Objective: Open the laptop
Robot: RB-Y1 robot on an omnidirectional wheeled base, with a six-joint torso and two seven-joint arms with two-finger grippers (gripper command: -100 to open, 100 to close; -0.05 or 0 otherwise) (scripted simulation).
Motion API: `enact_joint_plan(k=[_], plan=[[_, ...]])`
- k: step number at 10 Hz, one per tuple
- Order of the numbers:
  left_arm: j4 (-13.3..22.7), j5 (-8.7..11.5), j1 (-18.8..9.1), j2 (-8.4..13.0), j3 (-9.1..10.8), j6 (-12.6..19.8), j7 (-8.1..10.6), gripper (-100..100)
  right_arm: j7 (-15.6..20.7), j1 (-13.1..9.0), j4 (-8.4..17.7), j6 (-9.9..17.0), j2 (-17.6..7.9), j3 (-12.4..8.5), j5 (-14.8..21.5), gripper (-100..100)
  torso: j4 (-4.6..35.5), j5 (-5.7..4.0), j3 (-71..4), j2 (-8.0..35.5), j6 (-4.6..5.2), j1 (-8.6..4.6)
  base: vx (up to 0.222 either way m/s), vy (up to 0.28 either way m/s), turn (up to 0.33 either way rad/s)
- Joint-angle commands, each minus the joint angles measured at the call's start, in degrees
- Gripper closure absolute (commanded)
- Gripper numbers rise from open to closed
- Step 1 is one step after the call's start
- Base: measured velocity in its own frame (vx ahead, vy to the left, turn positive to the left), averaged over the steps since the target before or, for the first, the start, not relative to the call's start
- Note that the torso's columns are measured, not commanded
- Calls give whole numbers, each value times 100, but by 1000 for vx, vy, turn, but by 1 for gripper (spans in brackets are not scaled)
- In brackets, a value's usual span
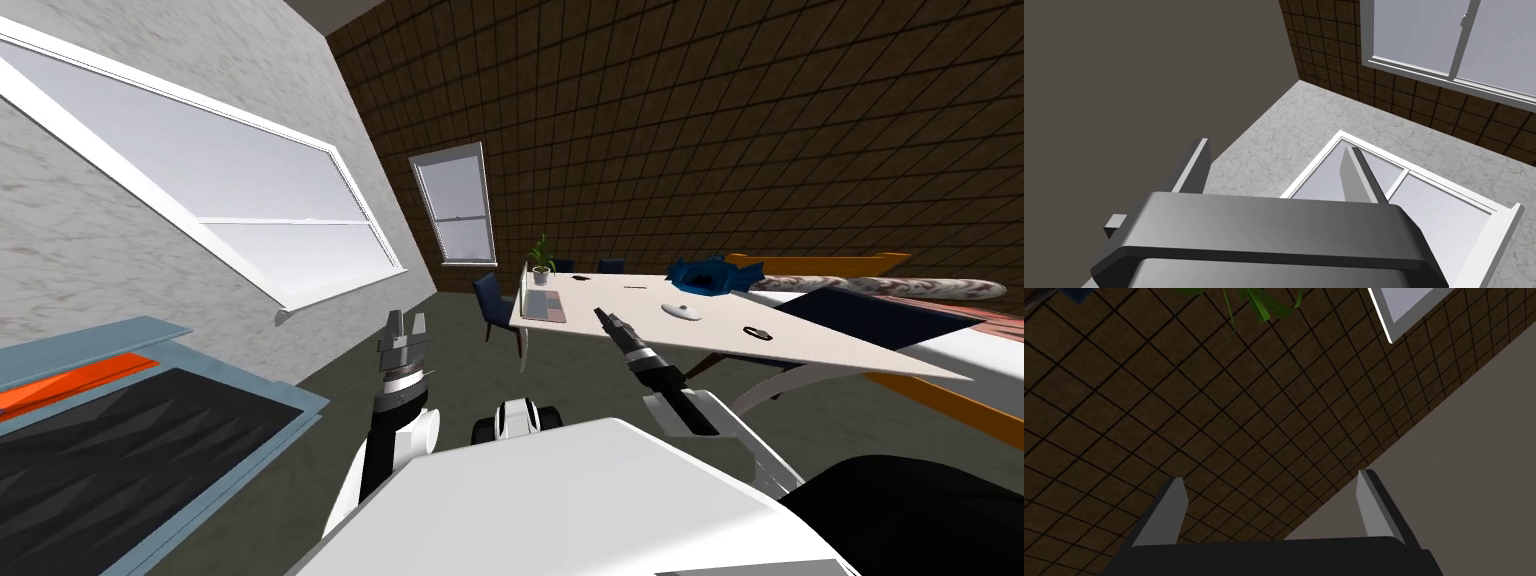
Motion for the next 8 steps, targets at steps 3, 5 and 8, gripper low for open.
enact_joint_plan(k=[3, 5, 8], plan=[[0, 0, 0, 0, 0, 0, 0, 0, 508, 189, 264, 294, -478, -371, 385, -100, 1, 0, 2, 3, 0, 0, 100, 211, -11], [0, 0, -1, 1, 1, 0, 0, 0, 703, 233, 373, 430, -691, -499, 512, -100, 4, -2, 8, 12, 1, -7, 65, 171, 1], [0, 0, 0, 0, 0, 0, 0, 0, 995, 292, 557, 640, -1023, -680, 671, -100, -2, 4, -5, -9, 0, 8, 93, 203, 14]])
